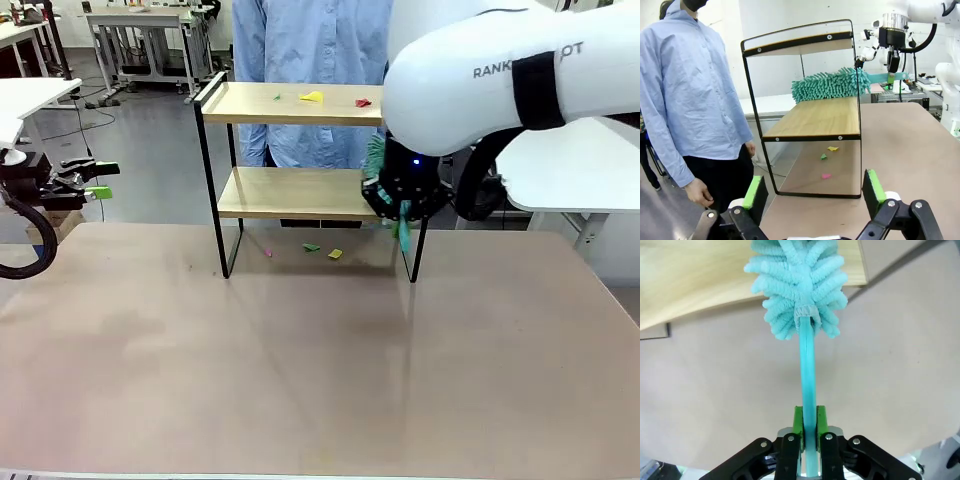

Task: Clean the shelf.
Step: Clean the specific section of the Shelf indicated by the human with the Duster.

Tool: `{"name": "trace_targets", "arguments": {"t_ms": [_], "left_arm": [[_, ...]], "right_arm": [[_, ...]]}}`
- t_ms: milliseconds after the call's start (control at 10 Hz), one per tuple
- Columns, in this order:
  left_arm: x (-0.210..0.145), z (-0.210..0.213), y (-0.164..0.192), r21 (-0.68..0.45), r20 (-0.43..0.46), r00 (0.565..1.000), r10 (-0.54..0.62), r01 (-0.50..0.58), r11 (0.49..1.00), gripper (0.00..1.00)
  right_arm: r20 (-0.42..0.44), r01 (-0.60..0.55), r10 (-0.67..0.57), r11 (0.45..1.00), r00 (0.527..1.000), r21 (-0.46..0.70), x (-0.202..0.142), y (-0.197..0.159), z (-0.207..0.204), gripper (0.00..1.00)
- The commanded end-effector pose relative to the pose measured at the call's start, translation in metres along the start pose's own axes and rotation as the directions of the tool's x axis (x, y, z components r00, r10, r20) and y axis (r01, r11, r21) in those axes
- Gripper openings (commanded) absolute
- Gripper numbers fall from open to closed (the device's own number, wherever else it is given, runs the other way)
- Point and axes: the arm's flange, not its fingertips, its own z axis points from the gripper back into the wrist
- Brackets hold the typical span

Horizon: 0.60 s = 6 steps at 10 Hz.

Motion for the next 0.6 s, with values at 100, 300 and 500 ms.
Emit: {"name": "trace_targets", "arguments": {"t_ms": [100,300,500], "left_arm": [[0.003,0.0,0.0,-0.004,-0.004,1.0,-0.008,0.008,1.0,1.0],[0.003,0.0,0.0,-0.004,-0.004,1.0,-0.008,0.008,1.0,1.0],[0.003,0.0,0.0,-0.004,-0.004,1.0,-0.008,0.008,1.0,1.0]], "right_arm": [[-0.026,0.011,-0.013,0.996,1.0,-0.088,-0.006,-0.033,-0.002,0.13],[0.063,-0.027,0.033,0.996,0.997,-0.088,-0.018,-0.037,0.015,0.13],[0.007,0.01,-0.01,0.998,1.0,-0.07,-0.006,-0.029,0.007,0.13]]}}
